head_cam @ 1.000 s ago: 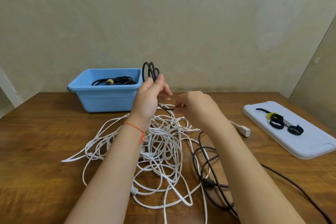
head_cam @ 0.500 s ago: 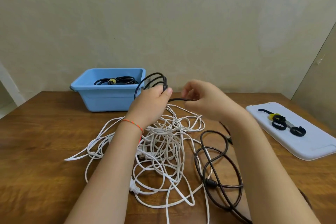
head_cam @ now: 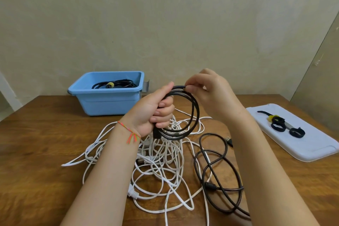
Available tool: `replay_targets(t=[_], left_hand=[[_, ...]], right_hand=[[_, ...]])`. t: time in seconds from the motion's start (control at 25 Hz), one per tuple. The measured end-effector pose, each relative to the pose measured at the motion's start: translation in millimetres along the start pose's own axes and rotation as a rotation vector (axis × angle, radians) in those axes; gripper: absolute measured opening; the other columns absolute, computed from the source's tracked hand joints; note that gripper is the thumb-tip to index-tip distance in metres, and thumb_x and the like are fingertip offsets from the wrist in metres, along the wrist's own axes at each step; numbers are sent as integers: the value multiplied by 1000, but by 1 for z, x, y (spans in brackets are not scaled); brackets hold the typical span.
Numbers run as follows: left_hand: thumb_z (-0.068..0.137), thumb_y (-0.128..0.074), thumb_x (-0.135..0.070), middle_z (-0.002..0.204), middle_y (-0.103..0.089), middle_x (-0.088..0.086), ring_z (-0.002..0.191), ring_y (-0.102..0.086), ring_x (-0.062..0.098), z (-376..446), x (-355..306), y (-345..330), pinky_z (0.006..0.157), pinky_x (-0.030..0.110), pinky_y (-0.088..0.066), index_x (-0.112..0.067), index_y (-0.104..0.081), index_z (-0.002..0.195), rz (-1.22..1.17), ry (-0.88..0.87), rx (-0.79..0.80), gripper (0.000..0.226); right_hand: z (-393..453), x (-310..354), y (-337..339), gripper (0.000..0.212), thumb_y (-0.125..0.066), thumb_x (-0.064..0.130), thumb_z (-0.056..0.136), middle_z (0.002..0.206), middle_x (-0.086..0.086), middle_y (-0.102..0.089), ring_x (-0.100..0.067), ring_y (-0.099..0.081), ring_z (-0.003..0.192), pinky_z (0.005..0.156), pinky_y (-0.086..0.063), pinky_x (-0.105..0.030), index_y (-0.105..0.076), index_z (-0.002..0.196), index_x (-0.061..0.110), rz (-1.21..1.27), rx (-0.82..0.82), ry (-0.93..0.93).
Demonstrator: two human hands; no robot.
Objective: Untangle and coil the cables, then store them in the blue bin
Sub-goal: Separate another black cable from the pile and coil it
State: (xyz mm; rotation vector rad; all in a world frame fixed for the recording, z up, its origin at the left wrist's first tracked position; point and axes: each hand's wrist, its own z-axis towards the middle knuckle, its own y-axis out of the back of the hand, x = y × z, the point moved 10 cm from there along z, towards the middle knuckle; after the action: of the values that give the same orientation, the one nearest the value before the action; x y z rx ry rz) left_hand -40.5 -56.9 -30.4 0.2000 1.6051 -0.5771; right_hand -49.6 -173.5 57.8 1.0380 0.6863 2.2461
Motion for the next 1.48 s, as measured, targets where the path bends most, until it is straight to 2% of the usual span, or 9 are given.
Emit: replay_targets(t=[0.28, 0.48, 0.64, 0.76, 0.8, 0.92, 1.08, 1.2, 1.48], left_hand=[[95, -51, -55, 46, -21, -3, 35, -18, 9, 0, 4, 15, 40, 23, -23, -21, -30, 52, 269, 37, -126, 58], [91, -51, -54, 44, -20, -6, 33, -17, 6, 0, 11, 0, 37, 20, -19, -21, -29, 54, 91, 100, 5, 55], [92, -51, -52, 43, -19, -6, 31, -17, 5, 2, 10, 0, 38, 21, -14, -21, -30, 53, 36, 78, -8, 54], [91, -54, -48, 40, -18, -7, 29, -18, 5, 3, 4, 4, 37, 20, -12, -21, -30, 49, -174, 43, -32, 55], [91, -54, -48, 40, -18, -8, 29, -18, 4, 3, 2, 6, 36, 20, -12, -22, -31, 50, -246, 39, -35, 54], [88, -58, -47, 43, -19, -9, 30, -19, 3, 1, -1, 11, 34, 18, -15, -20, -41, 57, -285, 35, -61, 44], [89, -57, -47, 45, -19, -8, 31, -18, 4, 0, 3, 12, 34, 18, -20, -20, -37, 55, -159, 53, -94, 48], [92, -54, -48, 43, -19, -7, 31, -18, 5, 1, 3, 8, 34, 19, -14, -21, -31, 52, -139, 56, -78, 53], [98, -40, -50, 41, -21, -8, 34, -9, 6, 1, 5, -14, 34, 19, -11, -18, -43, 59, -251, 103, 72, 50]], right_hand=[[-4, -5, -6, 16, -55, 22, 100, 108, -1, -52, -13, -51, 95, 74, -35, -8, -70, 102, 19, -42, 156, -46], [-8, 3, -18, 12, -54, 22, 100, 102, 0, -53, -13, -52, 87, 74, -38, -27, -64, 96, 25, -57, 253, -16], [-7, 11, -14, 10, -63, 30, 95, 97, 1, -57, -14, -58, 84, 73, -45, -26, -65, 102, 23, 49, 162, 21], [-9, -5, -24, 40, -71, 45, 85, 93, 5, -64, -7, -64, 80, 68, -52, -22, -54, 116, 26, 157, 236, -112], [-10, -9, -29, 38, -71, 42, 86, 89, 5, -67, -6, -66, 75, 64, -54, -22, -54, 116, 25, 109, 271, -132], [-7, -16, -22, 12, -59, 28, 98, 66, -2, -69, -10, -64, 53, 51, -50, -24, -63, 97, 16, 126, 200, -161], [-9, -21, -18, 42, -59, 42, 96, 57, -7, -59, -15, -52, 42, 44, -46, -27, -59, 83, 2, 215, 252, -210], [-10, -15, -21, 54, -55, 54, 93, 58, -4, -58, -11, -50, 49, 53, -43, -28, -60, 80, 2, 219, 249, -185], [-2, -12, -28, 42, -51, 41, 101, 51, 4, -41, -10, -36, 44, 51, -31, -30, -54, 75, 7, 301, 148, -131]])
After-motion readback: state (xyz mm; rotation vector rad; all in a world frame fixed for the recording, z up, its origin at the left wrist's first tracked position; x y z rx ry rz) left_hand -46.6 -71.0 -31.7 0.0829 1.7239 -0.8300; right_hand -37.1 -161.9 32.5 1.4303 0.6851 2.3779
